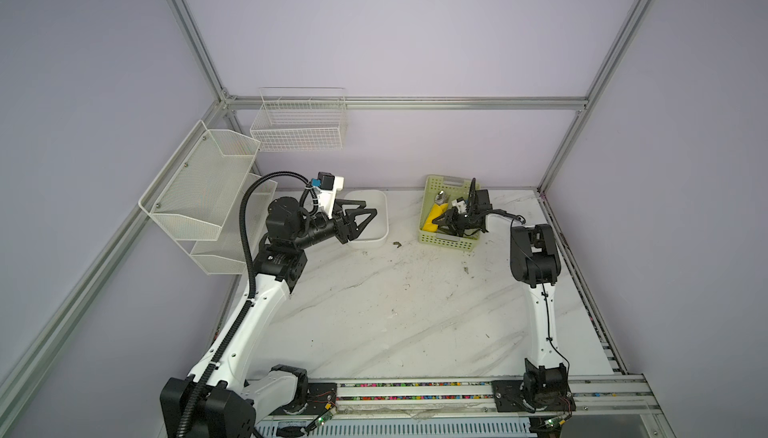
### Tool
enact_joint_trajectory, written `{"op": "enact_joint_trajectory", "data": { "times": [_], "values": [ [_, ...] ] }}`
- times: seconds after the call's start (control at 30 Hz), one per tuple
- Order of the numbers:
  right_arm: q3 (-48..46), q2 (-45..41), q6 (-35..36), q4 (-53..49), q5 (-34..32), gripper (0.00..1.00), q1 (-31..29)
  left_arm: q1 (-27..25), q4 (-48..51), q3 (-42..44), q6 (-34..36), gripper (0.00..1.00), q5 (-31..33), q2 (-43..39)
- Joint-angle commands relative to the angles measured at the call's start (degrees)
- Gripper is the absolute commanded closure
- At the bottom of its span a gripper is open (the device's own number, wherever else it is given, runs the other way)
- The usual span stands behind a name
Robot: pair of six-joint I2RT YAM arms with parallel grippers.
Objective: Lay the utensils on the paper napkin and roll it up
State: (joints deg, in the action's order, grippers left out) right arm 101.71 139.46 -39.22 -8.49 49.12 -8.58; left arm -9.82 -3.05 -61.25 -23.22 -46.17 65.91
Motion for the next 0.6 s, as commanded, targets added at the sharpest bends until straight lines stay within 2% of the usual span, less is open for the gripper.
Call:
{"op": "enact_joint_trajectory", "data": {
  "times": [0.0,0.07,0.13,0.23,0.3,0.37,0.43,0.57],
  "values": [
    [-4.1,5.5,-1.7,-8.1,-5.4,0.62,-0.1,0.1,-2.8,-1.8,-1.6,0.46,1.3,1.1],
    [-4.1,5.6,-1.7,-7.7,-5.7,0.6,-0.1,-0.5,0.1,-3.6,-2.9,0.47,4.9,3.9],
    [-4.2,5.6,-1.9,-6.7,-5.4,0.6,-0.1,-1.4,3.9,-6.1,-2.7,0.51,5.8,7.6],
    [-3.6,5.4,-2.0,-6.7,-5.9,0.64,-0.1,-2.7,5.4,-8.3,-2.9,0.56,5.1,12.1],
    [-3.1,5.3,-1.9,-7.9,-7.4,0.69,-0.1,-4.1,5.4,-8.8,-2.5,0.56,5.6,13.9],
    [-2.7,5.3,-1.9,-8.9,-9.1,0.7,-0.1,-5.1,5.2,-9.0,-2.2,0.55,6.0,14.6],
    [-2.9,5.5,-1.5,-8.6,-8.2,0.77,-0.1,-5.5,4.9,-9.4,-2.4,0.55,5.7,17.7],
    [-1.5,6.2,3.2,-11.1,-8.3,0.83,-0.2,-5.9,3.9,-10.1,-3.7,0.55,3.7,20.5]
  ]
}}
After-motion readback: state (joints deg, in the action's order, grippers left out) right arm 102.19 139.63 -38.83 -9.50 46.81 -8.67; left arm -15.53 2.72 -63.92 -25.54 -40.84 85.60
